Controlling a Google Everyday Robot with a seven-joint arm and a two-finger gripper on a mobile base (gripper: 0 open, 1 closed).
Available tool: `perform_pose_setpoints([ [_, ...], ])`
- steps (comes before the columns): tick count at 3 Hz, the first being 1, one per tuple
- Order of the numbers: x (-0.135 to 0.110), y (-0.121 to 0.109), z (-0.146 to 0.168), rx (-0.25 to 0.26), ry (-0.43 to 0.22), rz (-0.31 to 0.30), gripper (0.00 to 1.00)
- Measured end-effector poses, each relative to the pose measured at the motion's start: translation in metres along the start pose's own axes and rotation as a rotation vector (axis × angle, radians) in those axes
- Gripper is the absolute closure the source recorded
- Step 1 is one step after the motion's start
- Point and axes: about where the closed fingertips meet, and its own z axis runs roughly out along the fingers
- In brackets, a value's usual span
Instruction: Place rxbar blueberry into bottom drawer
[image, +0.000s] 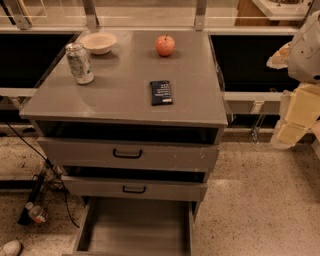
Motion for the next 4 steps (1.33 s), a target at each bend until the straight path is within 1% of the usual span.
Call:
perform_pose_setpoints([
  [1, -0.001, 0.0, 0.0, 0.003, -0.001, 0.001, 0.0],
  [2, -0.018, -0.011, 0.004, 0.006, -0.036, 0.01, 0.0],
  [3, -0.047, -0.027, 0.017, -0.019, -0.067, 0.017, 0.0],
  [4, -0.062, -0.035, 0.029, -0.037, -0.054, 0.014, 0.0],
])
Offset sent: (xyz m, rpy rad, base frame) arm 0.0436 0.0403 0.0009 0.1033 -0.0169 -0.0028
